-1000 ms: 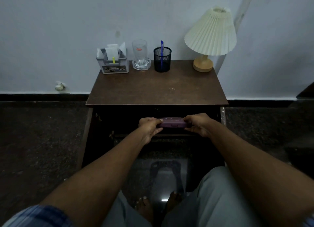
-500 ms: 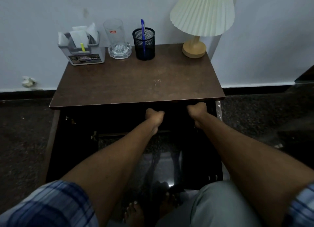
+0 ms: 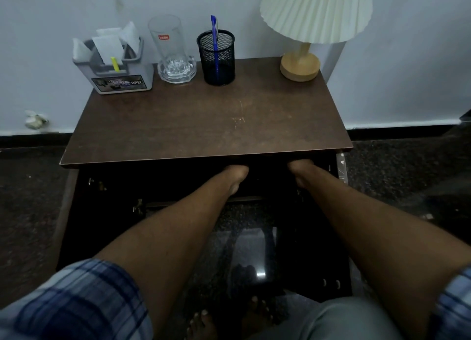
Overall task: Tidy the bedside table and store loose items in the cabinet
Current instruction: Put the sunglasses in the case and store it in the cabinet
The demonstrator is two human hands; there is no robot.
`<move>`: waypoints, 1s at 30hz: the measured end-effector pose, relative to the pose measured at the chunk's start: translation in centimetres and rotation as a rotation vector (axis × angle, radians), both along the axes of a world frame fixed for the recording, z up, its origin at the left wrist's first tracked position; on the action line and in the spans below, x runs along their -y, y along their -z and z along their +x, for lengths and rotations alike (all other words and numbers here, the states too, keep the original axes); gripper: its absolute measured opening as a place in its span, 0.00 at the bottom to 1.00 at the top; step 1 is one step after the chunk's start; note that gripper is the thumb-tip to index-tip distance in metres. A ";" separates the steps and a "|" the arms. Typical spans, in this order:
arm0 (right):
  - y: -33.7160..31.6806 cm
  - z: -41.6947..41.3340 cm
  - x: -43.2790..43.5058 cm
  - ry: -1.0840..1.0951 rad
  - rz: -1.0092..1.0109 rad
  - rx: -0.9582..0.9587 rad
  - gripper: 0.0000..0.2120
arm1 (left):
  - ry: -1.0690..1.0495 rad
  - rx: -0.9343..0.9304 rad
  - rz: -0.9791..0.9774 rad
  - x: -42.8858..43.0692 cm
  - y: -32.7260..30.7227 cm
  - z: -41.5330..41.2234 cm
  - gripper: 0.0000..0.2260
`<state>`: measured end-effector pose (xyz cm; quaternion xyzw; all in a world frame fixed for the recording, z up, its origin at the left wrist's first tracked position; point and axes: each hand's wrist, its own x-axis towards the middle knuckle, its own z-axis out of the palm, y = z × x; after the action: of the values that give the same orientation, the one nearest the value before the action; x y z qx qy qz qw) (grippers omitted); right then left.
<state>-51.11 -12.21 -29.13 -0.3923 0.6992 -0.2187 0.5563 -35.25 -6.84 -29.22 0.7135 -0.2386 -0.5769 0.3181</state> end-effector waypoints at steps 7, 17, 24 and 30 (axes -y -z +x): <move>-0.9 0.7 -1.4 -0.040 -0.170 -0.017 0.22 | 0.020 0.035 -0.041 -0.7 -1.5 0.4 0.16; -7.5 -1.3 -6.3 -0.177 -0.175 -0.141 0.11 | 0.062 0.209 -0.051 -6.5 -5.5 3.5 0.07; -12.2 -3.3 -10.3 -0.266 -0.279 -0.156 0.03 | 0.120 0.281 -0.086 -11.5 -11.2 8.8 0.05; -13.0 -6.1 -13.8 -0.260 -0.454 -0.458 0.09 | 0.132 0.556 -0.203 -16.6 -13.2 15.1 0.07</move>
<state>-57.24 1.60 -16.13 -0.6309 0.6833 -0.2024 0.3068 -20.11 9.75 -16.05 0.7917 -0.4187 -0.3520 0.2720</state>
